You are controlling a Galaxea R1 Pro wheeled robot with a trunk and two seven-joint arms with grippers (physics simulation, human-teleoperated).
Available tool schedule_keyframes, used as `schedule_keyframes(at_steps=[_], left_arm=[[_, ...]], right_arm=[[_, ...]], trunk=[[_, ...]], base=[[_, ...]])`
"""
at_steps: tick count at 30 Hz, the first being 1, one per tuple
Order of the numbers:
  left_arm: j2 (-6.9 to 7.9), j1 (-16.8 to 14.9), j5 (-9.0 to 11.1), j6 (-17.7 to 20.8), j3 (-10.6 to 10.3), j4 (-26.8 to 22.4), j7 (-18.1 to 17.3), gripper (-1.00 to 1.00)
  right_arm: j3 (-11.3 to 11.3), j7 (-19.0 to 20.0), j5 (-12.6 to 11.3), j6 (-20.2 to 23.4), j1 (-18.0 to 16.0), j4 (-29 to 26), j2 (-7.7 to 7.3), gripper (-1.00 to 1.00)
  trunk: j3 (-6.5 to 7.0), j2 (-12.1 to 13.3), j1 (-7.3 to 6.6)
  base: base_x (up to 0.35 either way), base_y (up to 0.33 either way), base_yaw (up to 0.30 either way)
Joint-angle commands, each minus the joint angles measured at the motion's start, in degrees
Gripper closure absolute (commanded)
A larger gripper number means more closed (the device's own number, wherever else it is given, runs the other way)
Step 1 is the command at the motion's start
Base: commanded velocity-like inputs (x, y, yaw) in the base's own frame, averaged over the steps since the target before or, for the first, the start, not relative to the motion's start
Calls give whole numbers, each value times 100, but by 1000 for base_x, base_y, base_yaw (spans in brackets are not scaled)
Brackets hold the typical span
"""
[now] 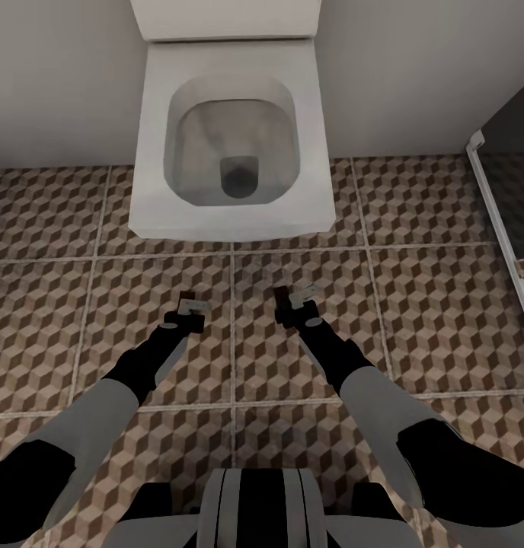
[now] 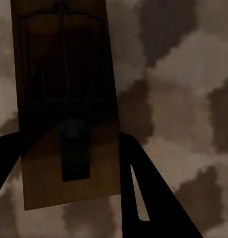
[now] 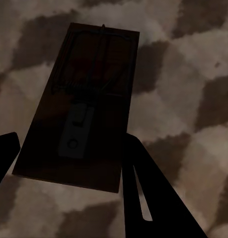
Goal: Take the four mousetraps from the cabinet in the bathroom and place them on the bathroom floor. Make sure all four end up on the same floor surface, and ensure that at least two of them are either under or directly next to the same bathroom sink.
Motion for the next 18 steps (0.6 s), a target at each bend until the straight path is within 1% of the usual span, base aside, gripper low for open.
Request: schedule_keyframes(at_steps=[1,18], left_arm=[[10,-3,60,23,-46,-11,55,100],[8,-3,60,23,-46,37,55,100]], right_arm=[[23,-36,15,40,1,19,0,100],[23,-36,16,40,1,23,0,100]], trunk=[[-3,-1,0],[-3,-1,0]], base=[[0,0,0],[0,0,0]])
